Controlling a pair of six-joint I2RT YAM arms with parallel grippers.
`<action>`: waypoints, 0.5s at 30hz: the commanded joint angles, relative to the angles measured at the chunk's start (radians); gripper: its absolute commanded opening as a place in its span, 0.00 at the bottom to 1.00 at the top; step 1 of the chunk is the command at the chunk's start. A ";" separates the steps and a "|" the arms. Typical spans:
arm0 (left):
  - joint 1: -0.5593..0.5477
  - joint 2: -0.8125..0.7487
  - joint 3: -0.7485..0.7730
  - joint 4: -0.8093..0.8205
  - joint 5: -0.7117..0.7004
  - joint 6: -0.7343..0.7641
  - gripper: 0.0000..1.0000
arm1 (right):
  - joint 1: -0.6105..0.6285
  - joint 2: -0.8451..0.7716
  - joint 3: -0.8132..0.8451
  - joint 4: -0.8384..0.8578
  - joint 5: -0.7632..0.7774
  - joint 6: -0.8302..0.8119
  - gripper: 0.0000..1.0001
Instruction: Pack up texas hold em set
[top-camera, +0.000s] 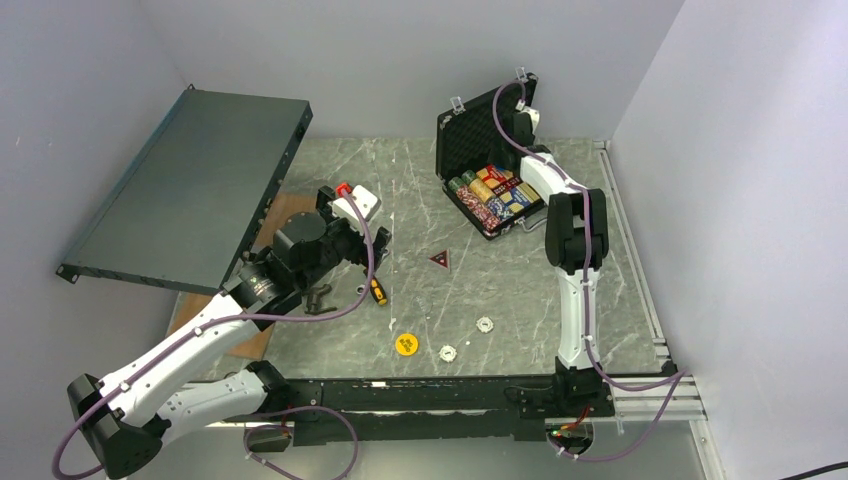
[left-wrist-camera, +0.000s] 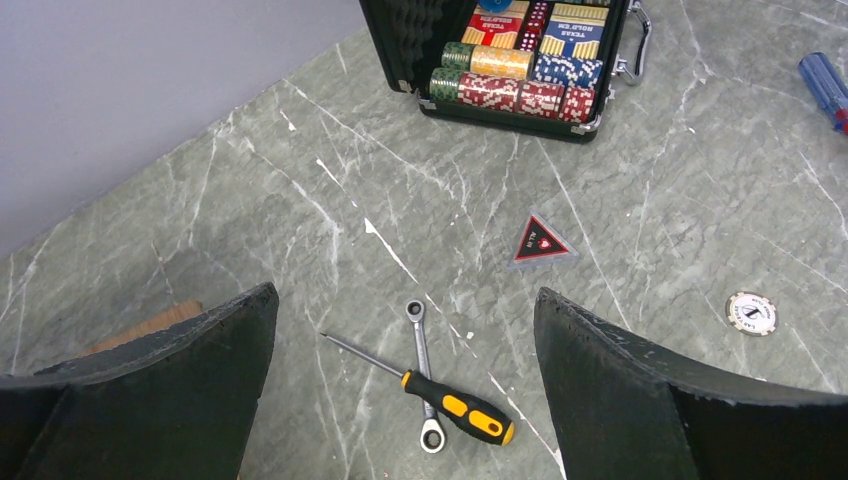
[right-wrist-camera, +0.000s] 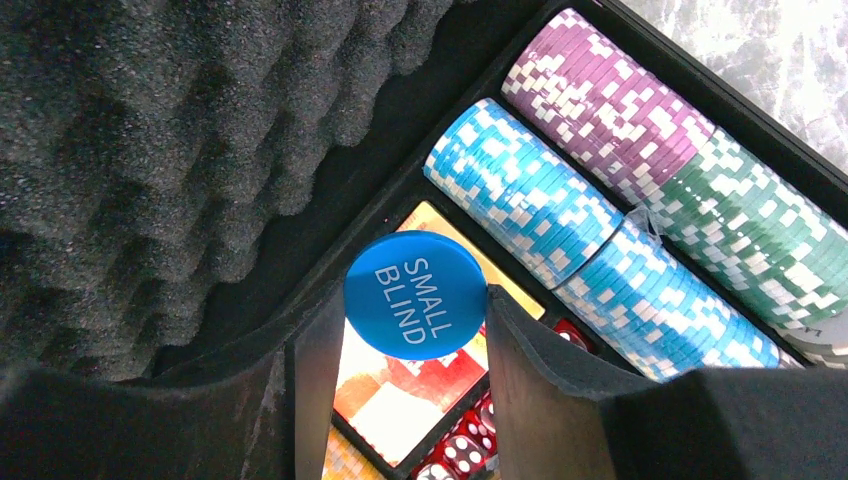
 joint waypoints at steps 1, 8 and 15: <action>-0.005 -0.011 0.030 0.029 0.011 -0.002 0.99 | -0.002 0.033 0.071 -0.018 0.013 -0.023 0.45; -0.005 -0.008 0.028 0.031 0.007 0.004 0.99 | -0.003 0.045 0.079 -0.032 0.023 -0.023 0.49; -0.005 -0.005 0.028 0.032 0.008 0.007 0.99 | -0.003 0.055 0.146 -0.085 0.022 -0.038 0.73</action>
